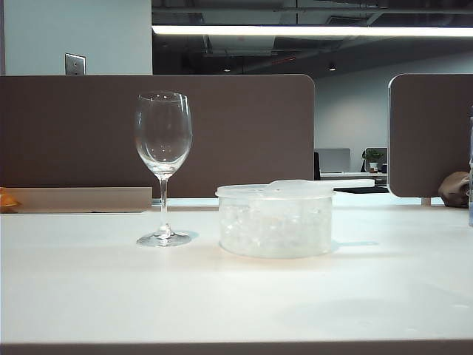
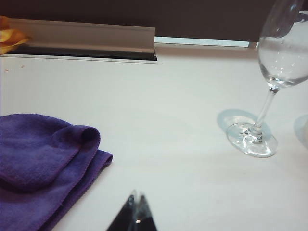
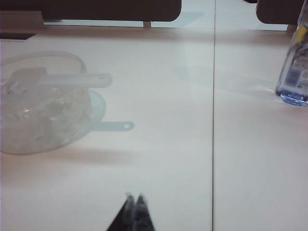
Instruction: Pick up an ice shovel filled with ice cubes and pour the ice from the shovel into the glass.
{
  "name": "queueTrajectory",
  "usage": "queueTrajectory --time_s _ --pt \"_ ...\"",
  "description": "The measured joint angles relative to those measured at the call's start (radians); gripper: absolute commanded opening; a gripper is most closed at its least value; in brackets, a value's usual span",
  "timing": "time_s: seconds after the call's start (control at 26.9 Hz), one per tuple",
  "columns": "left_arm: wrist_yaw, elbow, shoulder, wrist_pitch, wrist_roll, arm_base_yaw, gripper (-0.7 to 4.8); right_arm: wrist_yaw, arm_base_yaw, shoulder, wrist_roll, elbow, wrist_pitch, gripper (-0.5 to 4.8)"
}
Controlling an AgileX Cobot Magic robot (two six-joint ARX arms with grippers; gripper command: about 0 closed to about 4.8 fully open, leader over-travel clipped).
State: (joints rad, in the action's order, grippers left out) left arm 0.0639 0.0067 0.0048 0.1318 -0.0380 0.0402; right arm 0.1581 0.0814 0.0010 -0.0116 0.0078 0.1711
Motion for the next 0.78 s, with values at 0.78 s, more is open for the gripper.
queueTrajectory --time_s 0.78 --pt "0.03 0.0 0.0 0.0 0.0 0.0 -0.05 0.003 0.0 0.0 -0.231 0.0 0.0 0.01"
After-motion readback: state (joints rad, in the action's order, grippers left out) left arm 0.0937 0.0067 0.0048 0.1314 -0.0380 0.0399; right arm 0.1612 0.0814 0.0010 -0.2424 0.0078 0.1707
